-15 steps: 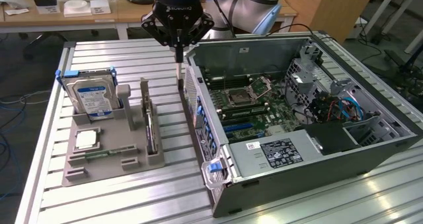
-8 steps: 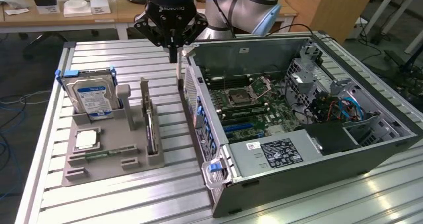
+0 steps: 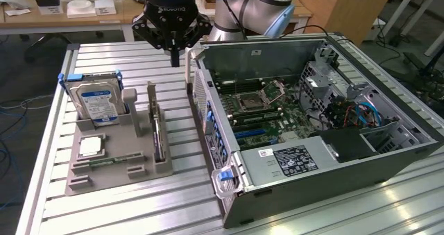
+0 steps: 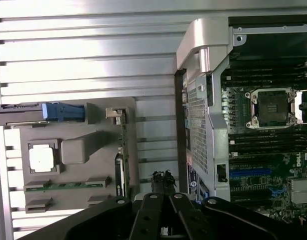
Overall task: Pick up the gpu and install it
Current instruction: 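Reach for the gpu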
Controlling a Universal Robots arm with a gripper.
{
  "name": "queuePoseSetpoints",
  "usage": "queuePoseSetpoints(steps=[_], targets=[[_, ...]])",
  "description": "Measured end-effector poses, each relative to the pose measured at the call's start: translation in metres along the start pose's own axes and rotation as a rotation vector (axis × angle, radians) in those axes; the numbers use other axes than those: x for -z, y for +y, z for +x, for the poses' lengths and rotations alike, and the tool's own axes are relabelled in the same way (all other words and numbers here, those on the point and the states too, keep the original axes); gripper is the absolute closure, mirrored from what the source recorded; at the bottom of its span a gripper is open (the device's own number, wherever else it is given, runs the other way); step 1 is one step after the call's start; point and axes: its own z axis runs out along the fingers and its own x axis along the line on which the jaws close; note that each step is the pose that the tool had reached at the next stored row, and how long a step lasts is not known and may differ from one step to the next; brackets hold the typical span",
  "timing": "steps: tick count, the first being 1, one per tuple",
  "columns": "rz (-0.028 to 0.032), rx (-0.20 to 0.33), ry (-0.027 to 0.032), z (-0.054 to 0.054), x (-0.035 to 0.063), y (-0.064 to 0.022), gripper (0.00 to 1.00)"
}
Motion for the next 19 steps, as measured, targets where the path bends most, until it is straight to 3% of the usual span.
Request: queuePoseSetpoints(steps=[19], targets=[[0.0000,0.000,0.0000,0.033,0.0004,-0.0025,0.89]])
